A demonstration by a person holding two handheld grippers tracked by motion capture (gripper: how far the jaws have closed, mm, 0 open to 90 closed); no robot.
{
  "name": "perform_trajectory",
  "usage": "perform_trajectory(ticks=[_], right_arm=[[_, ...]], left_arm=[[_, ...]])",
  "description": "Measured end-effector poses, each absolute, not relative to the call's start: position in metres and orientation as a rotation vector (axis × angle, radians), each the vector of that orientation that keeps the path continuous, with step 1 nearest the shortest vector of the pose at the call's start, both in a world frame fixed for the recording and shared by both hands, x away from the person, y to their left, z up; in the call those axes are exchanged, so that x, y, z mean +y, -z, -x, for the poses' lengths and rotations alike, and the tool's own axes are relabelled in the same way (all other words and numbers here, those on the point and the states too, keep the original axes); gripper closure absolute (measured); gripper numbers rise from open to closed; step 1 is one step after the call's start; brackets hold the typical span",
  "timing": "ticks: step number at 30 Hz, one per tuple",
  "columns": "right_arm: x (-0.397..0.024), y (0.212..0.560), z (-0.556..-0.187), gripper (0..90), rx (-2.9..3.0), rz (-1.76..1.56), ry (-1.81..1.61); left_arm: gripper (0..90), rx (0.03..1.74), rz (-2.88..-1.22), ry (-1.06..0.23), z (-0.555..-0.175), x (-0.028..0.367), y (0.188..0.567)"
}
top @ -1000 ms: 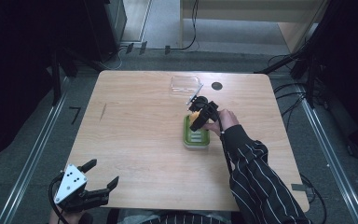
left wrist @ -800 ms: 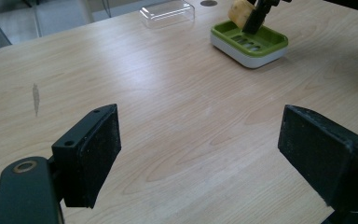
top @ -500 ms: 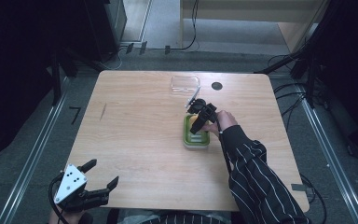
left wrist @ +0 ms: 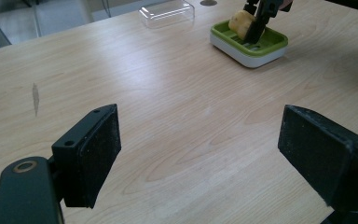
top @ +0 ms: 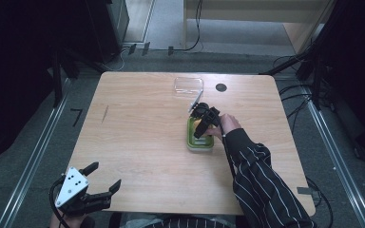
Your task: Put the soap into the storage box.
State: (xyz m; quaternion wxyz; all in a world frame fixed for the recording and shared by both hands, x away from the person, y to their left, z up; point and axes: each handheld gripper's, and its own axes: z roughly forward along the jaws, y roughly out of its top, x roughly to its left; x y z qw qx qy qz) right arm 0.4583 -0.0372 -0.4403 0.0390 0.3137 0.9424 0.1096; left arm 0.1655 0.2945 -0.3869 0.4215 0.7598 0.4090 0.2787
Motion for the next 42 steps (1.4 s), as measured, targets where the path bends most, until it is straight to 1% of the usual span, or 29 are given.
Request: perform_trajectory(ticks=[34,36,42], right_arm=[[-0.034,0.451,-0.462,26.1,2.875,-0.987,-0.311],[-0.034,0.451,-0.462,25.7,2.875,-0.989,-0.314],[-0.036,0.449,-0.462,20.8,2.862,-0.988,-0.344]], left_arm=[[13.6,1.025,-1.902,-0.699,-0.165,0.295,0.387],[13.6,1.025,-1.900,-0.699,-0.165,0.295,0.387],[13.6,1.024,-1.900,-0.698,-0.165,0.294,0.387]])
